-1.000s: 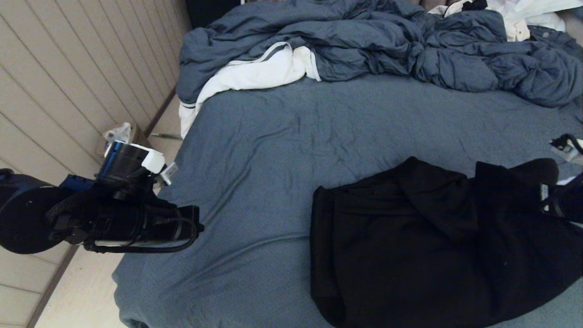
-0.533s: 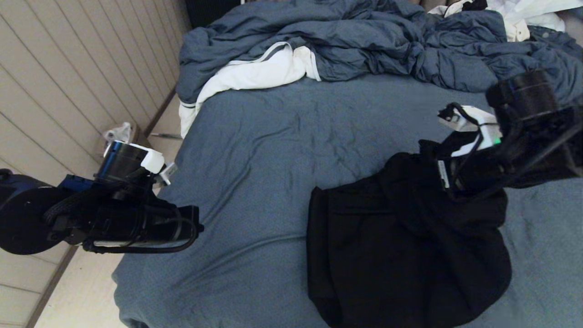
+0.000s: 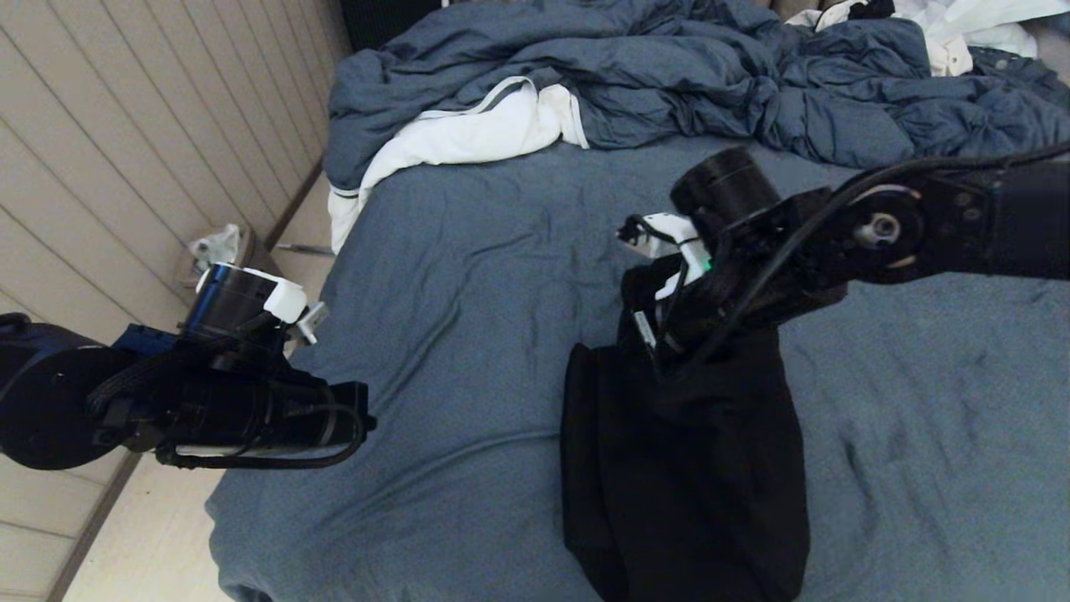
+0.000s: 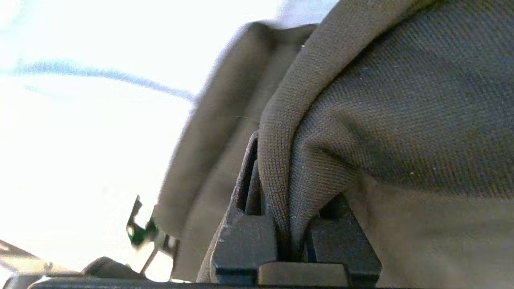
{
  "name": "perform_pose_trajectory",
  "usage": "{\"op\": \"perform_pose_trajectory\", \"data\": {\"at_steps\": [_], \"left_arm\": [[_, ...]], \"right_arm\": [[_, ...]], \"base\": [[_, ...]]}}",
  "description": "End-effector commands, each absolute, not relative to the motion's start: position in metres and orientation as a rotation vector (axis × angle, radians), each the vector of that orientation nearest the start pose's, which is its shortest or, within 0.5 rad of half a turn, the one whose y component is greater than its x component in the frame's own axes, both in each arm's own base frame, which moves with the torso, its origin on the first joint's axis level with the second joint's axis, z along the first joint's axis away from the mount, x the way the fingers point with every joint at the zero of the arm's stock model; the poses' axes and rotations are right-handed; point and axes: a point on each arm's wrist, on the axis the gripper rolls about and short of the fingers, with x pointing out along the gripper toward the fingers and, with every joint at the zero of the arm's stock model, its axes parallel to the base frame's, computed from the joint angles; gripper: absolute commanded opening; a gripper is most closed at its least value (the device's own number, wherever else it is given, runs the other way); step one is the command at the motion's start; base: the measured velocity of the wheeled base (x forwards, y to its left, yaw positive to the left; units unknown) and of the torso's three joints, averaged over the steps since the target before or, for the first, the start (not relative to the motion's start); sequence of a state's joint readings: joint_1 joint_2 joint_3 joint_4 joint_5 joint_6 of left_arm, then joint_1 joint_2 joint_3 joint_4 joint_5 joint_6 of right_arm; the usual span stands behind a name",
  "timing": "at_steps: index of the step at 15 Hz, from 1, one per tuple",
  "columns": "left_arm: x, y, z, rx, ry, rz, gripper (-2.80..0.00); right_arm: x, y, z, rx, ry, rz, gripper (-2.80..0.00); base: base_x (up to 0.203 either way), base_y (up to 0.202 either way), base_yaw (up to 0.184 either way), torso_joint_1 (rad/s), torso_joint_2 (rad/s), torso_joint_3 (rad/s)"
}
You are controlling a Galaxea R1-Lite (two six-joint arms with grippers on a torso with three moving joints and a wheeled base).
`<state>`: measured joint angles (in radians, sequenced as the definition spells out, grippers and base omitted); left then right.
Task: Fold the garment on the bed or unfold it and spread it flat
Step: Fold the black sweatshirt
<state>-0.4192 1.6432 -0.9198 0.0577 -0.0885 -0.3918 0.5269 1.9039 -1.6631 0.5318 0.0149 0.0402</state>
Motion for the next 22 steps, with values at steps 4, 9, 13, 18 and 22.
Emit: {"op": "perform_pose_trajectory", "data": {"at_steps": [4, 9, 13, 18, 22], "left_arm": [[0.246, -0.120, 0.162, -0.217, 0.886, -0.339, -2.80], [0.243, -0.127, 0.157, -0.202, 0.907, -0.358, -2.80], [0.244, -0.129, 0.155, -0.199, 0.904, -0.366, -2.80], [0.244, -0.129, 0.155, -0.200, 0.902, -0.367, -2.80], [0.246, -0.130, 0.153, -0.197, 0.910, -0.363, -2.80]], "right_arm": [[0.313, 0.211, 0.203, -0.319, 0.902, 0.588, -2.80], [0.304, 0.200, 0.208, -0.425, 0.958, 0.625, -2.80], [0.300, 0.202, 0.205, -0.472, 0.980, 0.657, -2.80], [0.301, 0.215, 0.201, -0.483, 0.977, 0.682, -2.80], [0.301, 0.221, 0.191, -0.500, 1.002, 0.693, 0.00]], "base": [[0.000, 0.000, 0.000, 0.000, 0.00, 0.000], [0.000, 0.000, 0.000, 0.000, 0.00, 0.000], [0.000, 0.000, 0.000, 0.000, 0.00, 0.000], [0.000, 0.000, 0.000, 0.000, 0.00, 0.000], [0.000, 0.000, 0.000, 0.000, 0.00, 0.000]]}}
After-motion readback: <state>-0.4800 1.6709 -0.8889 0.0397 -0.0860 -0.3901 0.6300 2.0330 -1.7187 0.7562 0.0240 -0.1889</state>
